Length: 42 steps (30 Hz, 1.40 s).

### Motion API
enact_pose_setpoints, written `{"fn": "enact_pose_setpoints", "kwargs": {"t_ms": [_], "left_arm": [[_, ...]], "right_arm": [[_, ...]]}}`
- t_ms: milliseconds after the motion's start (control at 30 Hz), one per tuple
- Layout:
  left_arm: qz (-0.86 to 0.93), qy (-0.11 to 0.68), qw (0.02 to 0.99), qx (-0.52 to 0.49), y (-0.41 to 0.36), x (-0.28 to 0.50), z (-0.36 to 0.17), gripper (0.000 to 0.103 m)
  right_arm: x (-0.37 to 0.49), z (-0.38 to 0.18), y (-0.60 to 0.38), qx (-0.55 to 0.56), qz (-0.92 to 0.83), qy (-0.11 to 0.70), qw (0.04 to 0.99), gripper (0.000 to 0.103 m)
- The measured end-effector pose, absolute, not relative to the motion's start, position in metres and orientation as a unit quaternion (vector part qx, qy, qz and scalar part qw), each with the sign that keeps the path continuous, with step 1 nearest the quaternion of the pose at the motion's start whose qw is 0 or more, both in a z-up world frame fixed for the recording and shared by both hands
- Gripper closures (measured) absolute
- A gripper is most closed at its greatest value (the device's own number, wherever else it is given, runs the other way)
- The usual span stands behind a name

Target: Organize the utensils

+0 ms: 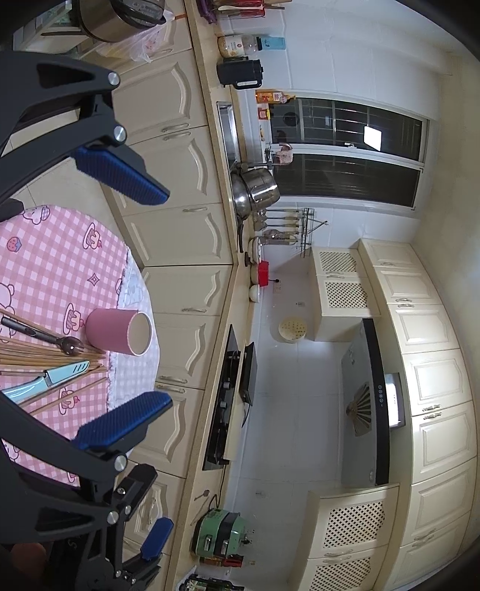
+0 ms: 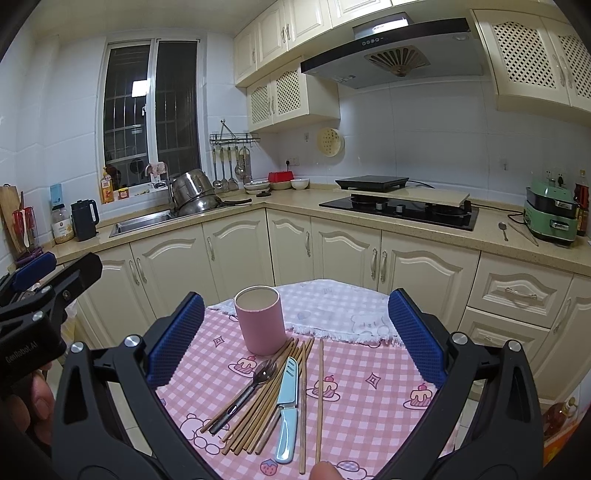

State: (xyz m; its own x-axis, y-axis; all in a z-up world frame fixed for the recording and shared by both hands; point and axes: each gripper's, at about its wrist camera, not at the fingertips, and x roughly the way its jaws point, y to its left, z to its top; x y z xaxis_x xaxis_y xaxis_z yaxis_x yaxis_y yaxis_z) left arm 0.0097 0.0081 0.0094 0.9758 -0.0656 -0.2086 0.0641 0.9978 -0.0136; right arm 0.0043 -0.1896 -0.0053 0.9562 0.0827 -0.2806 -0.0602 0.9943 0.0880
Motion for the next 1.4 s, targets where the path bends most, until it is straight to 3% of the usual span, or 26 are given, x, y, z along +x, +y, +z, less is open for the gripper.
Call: {"fn": "enact_pose_setpoints", "kwargs": {"t_ms": [900,1400], "left_arm": [[-0.032,0.125,0.992,0.014,0.01,0.031,-0.005,0.004],[-0.044,0.271,0.96,0.062,0.008,0.128,-0.095,0.004]], "right_arm": [[0.018,-0.016,-0.187,0.032,0.034,0.16,0.986,0.006],[0.1,-0.098,-0.214,0.024,0.01,0.309,0.951,0.006]]}}
